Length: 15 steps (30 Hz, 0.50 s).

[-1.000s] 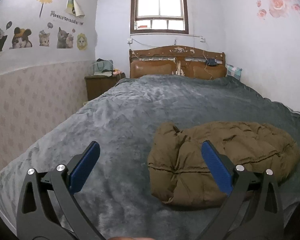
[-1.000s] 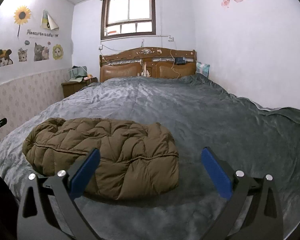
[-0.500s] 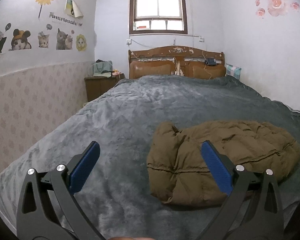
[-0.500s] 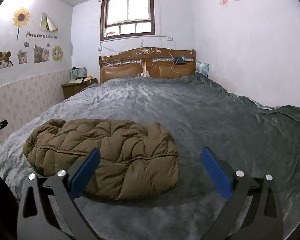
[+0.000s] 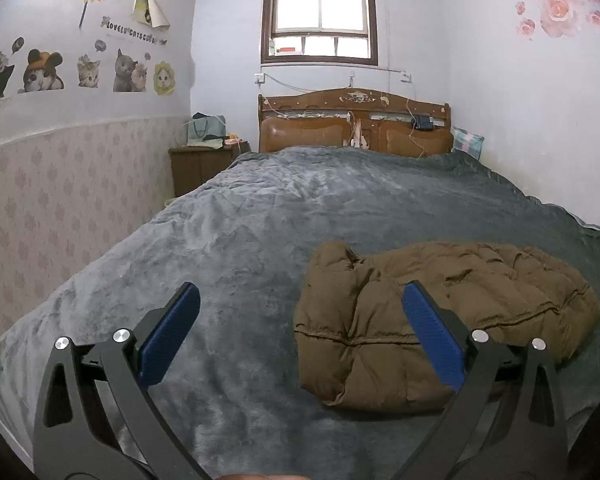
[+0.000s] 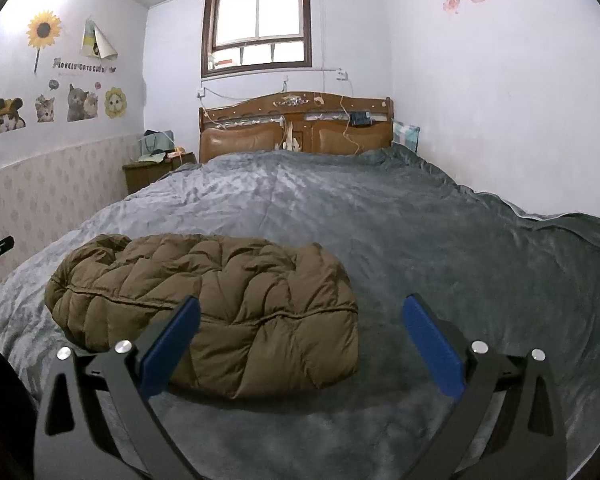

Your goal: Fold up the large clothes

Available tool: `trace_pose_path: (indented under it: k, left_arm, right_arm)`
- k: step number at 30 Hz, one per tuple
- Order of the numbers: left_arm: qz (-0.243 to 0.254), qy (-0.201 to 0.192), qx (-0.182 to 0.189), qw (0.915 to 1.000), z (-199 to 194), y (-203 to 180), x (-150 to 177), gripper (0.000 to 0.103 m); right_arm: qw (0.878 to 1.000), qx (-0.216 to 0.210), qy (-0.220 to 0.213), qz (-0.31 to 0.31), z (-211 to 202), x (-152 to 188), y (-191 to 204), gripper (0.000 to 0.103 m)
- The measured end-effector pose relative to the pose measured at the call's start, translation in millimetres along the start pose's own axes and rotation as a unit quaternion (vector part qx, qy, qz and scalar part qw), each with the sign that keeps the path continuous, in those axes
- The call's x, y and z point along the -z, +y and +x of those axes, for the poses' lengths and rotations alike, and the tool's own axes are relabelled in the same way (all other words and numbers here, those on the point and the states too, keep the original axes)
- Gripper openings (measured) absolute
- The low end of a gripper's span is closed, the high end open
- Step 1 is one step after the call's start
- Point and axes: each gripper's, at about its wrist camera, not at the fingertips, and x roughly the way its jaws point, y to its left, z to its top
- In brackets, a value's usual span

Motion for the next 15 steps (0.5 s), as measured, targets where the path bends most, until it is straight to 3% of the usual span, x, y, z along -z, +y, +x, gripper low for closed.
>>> trace_pose_path:
  k: [15]
  left_arm:
    - [0.0,-0.005,0.003,1.0,3.1,0.1,-2.3,0.1]
  right_arm:
    - [1.0,-0.002,-0.001,0.008,2.3,0.1,-2.1,0.101]
